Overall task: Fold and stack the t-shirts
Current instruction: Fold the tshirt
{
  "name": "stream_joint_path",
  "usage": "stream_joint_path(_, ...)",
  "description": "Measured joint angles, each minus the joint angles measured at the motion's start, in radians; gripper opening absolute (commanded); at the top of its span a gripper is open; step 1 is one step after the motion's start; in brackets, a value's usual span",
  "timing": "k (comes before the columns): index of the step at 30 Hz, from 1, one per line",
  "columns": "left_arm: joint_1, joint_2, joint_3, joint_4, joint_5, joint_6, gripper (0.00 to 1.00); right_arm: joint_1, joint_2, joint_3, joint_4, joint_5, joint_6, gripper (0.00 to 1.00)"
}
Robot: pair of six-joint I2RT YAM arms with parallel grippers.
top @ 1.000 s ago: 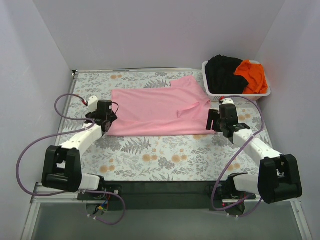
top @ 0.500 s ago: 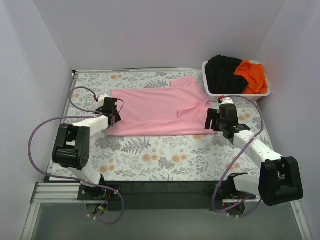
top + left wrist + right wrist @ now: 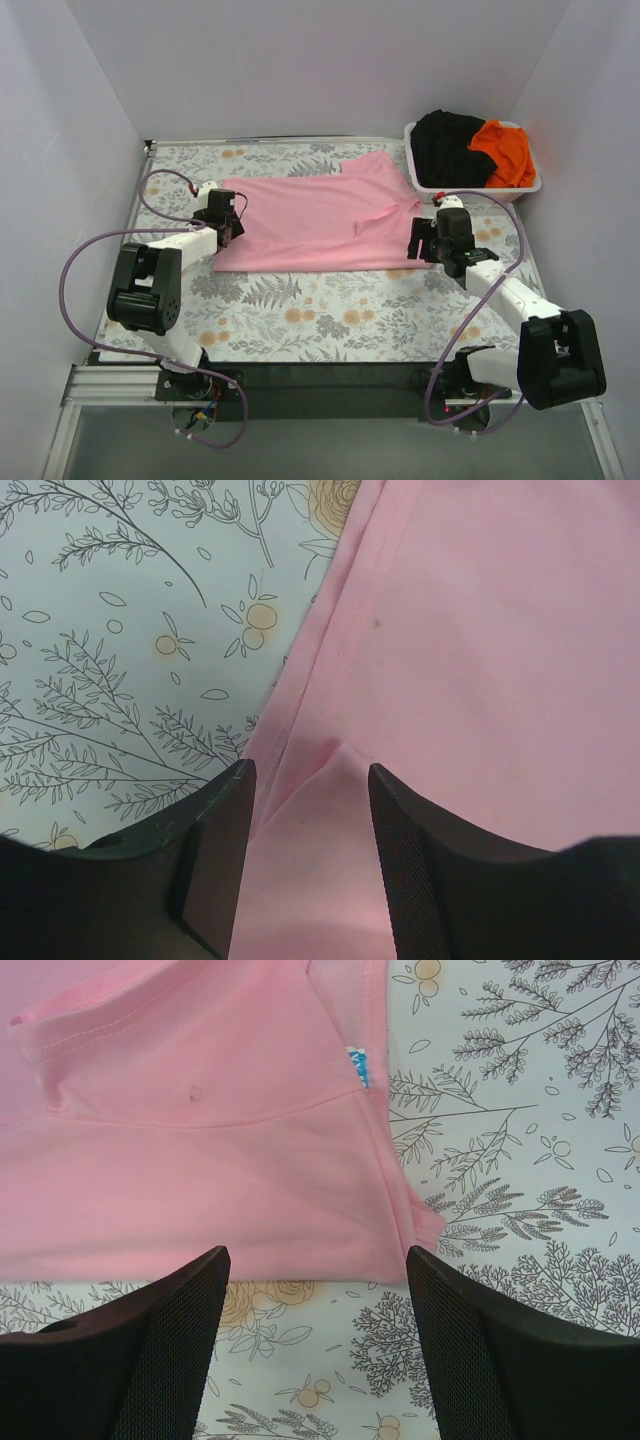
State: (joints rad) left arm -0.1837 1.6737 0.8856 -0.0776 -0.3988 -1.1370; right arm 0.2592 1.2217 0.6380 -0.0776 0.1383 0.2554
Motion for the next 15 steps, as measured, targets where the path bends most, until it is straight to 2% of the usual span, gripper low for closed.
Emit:
stream_joint_path(7,0.0,0.003,0.001,0.019,0.018,0.0,0.47,0.011,0.023,0.0,0.005,-0.005,0.0,0.65)
stream_joint_path(15,0.0,0.079,0.04,0.007,0.023,0.004,0.46,0.017,0.023,0.0,0.006,-0.007,0.0,0.65)
